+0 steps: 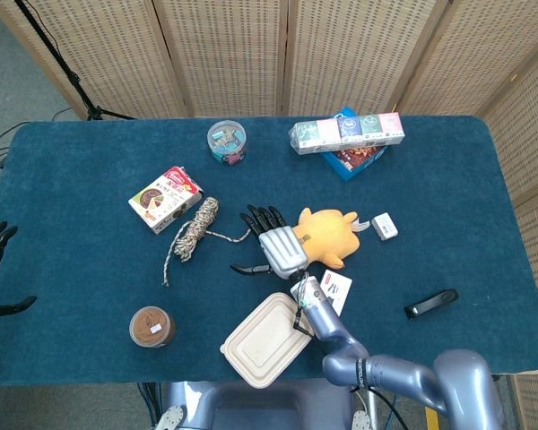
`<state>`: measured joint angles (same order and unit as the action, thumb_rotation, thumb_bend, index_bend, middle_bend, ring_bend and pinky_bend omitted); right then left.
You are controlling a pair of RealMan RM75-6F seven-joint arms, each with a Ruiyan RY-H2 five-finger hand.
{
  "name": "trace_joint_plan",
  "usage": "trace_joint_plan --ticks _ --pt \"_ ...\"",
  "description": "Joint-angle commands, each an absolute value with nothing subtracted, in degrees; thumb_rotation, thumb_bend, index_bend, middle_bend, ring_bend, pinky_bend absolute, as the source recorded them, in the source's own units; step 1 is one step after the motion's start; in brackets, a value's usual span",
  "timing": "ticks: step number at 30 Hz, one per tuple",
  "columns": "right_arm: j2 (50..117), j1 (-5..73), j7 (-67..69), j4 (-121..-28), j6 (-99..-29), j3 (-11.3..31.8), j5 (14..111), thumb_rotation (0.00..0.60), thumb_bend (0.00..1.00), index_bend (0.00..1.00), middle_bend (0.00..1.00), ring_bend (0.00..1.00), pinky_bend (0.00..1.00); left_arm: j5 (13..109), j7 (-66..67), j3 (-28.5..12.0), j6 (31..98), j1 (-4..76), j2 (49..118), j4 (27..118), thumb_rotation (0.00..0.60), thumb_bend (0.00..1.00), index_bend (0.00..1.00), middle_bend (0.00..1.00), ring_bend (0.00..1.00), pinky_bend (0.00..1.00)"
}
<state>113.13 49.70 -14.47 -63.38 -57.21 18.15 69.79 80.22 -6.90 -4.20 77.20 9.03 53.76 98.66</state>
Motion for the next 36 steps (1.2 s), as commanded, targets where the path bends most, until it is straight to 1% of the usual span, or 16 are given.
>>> trace_joint_plan --ticks 1,11,28,36 --pt "113.51 49.79 -13.62 -61.88 -56.9 17.84 69.9 0.017 0.0 0.0 0.0 0.0 0.0 80.2 -6.95 -4.18 77.18 9.03 53.68 98.75 0.6 0.0 0.0 0.0 0.0 0.0" --pt "111.86 48.89 -12.44 -60.51 -56.45 18.04 68.92 0.015 0.0 0.0 0.0 0.0 0.0 80.25 -6.58 -4.03 77.1 9.06 53.68 98.98 0.6 0.0 0.0 0.0 0.0 0.0" --pt "105.5 46.35 -11.02 -62.29 -55.17 18.98 65.41 0.019 0.0 0.0 0.0 0.0 0.0 79.38 -4.56 -4.02 76.45 9.45 54.11 99.56 0.6 0.0 0.0 0.0 0.0 0.0" --pt "104.47 47.0 -10.97 -67.09 -55.72 18.36 67.25 0.017 0.0 0.0 0.0 0.0 0.0 78.88 -3.92 -4.08 76.09 9.66 54.26 99.68 0.6 0.0 0.0 0.0 0.0 0.0"
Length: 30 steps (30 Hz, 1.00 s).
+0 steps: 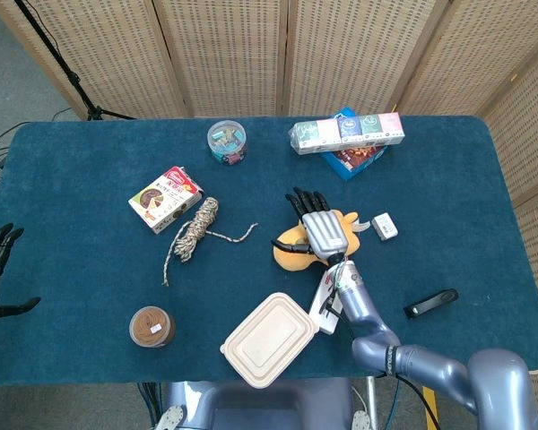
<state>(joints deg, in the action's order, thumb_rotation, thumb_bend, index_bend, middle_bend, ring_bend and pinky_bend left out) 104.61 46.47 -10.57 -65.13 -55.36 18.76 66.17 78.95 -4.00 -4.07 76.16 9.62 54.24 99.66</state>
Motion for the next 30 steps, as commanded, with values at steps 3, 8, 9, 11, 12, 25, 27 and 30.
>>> trace_joint_plan --ticks 3,8,9,11,12,25,27,30 --pt "105.06 48.09 -12.51 -68.72 -55.56 18.2 67.66 0.018 0.0 0.0 0.0 0.0 0.0 78.78 -3.8 -4.1 76.04 9.69 54.28 99.69 0.6 0.0 0.0 0.0 0.0 0.0" --pt "107.0 49.71 -15.38 -68.89 -55.03 18.63 66.26 0.017 0.0 0.0 0.0 0.0 0.0 78.89 -4.04 -4.07 76.27 9.58 54.24 99.63 0.6 0.0 0.0 0.0 0.0 0.0" --pt "107.49 49.99 -15.99 -68.68 -54.92 18.53 65.99 0.017 0.0 0.0 0.0 0.0 0.0 78.91 -4.15 -4.09 76.27 9.59 54.2 99.61 0.6 0.0 0.0 0.0 0.0 0.0" --pt "108.32 50.3 -16.68 -68.23 -54.67 18.26 65.54 0.019 0.0 0.0 0.0 0.0 0.0 78.98 -4.34 -4.05 76.26 9.56 54.15 99.52 0.6 0.0 0.0 0.0 0.0 0.0" --pt "108.63 50.41 -16.83 -67.95 -54.6 18.18 65.39 0.019 0.0 0.0 0.0 0.0 0.0 79.02 -4.44 -4.04 76.25 9.56 54.12 99.49 0.6 0.0 0.0 0.0 0.0 0.0" --pt "108.34 49.36 -14.8 -63.75 -54.03 17.99 63.85 0.022 0.0 0.0 0.0 0.0 0.0 79.13 -5.05 -4.09 76.24 9.59 53.8 99.48 0.6 0.0 0.0 0.0 0.0 0.0" --pt "107.57 48.85 -14.14 -63.71 -54.0 18.05 63.59 0.022 0.0 0.0 0.0 0.0 0.0 79.08 -4.79 -4.05 76.18 9.62 53.88 99.52 0.6 0.0 0.0 0.0 0.0 0.0" --pt "106.33 48.03 -13.11 -63.74 -53.92 18.09 63.2 0.023 0.0 0.0 0.0 0.0 0.0 78.97 -4.46 -4.07 76.22 9.61 53.98 99.64 0.6 0.0 0.0 0.0 0.0 0.0"
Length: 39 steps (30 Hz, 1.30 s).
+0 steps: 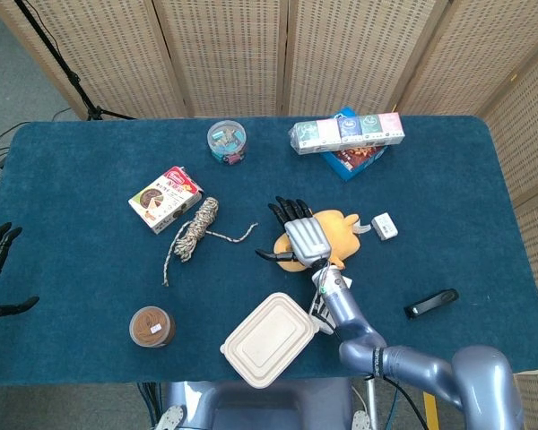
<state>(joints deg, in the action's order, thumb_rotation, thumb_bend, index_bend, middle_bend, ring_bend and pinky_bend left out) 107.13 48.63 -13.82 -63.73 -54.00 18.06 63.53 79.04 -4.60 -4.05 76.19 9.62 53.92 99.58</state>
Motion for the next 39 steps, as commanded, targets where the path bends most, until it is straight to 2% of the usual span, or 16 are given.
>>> trace_joint_plan --ticks 1,13,21,30,39 --pt "105.95 47.74 -12.71 -63.83 -53.86 18.1 63.06 0.023 0.0 0.0 0.0 0.0 0.0 78.93 -4.34 -4.07 76.26 9.6 54.02 99.68 0.6 0.0 0.0 0.0 0.0 0.0" --pt "102.45 46.35 -10.81 -62.56 -53.38 19.12 61.31 0.023 0.0 0.0 0.0 0.0 0.0 78.59 -3.34 -4.08 76.13 9.73 54.29 100.02 0.6 0.0 0.0 0.0 0.0 0.0" --pt "101.5 46.74 -12.07 -68.15 -54.55 18.85 62.34 0.024 0.0 0.0 0.0 0.0 0.0 78.54 -3.51 -4.13 76.0 9.82 54.22 99.88 0.6 0.0 0.0 0.0 0.0 0.0" --pt "104.39 48.86 -16.23 -72.66 -56.25 16.69 66.0 0.024 0.0 0.0 0.0 0.0 0.0 78.73 -3.79 -4.05 76.14 9.73 54.16 99.82 0.6 0.0 0.0 0.0 0.0 0.0" --pt "107.5 49.92 -17.37 -70.1 -55.13 16.3 64.88 0.026 0.0 0.0 0.0 0.0 0.0 78.68 -3.64 -4.08 75.94 9.88 54.2 99.74 0.6 0.0 0.0 0.0 0.0 0.0"
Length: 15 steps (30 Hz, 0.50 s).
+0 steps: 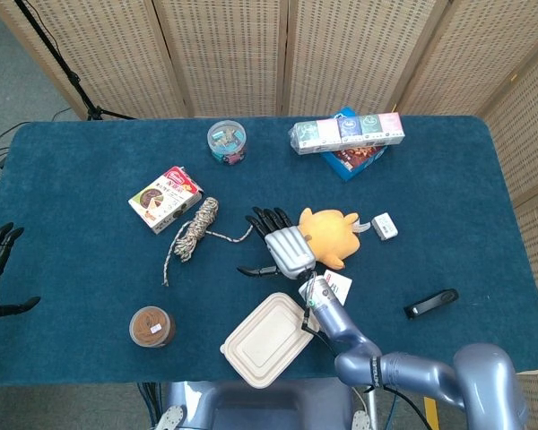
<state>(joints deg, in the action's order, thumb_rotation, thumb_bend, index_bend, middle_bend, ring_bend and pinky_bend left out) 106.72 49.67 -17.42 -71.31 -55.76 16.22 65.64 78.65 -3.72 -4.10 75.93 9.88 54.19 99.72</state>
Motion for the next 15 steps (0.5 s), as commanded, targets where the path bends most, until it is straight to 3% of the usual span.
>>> trace_joint_plan --ticks 1,15 --pt "107.77 49.99 -17.19 -69.46 -54.86 16.35 64.66 0.027 0.0 0.0 0.0 0.0 0.0 78.73 -3.57 -4.05 75.96 9.87 54.22 99.77 0.6 0.0 0.0 0.0 0.0 0.0" --pt "106.52 47.99 -12.27 -62.0 -53.23 17.17 62.57 0.032 0.0 0.0 0.0 0.0 0.0 78.53 -3.23 -4.04 75.83 9.93 54.3 99.76 0.6 0.0 0.0 0.0 0.0 0.0"
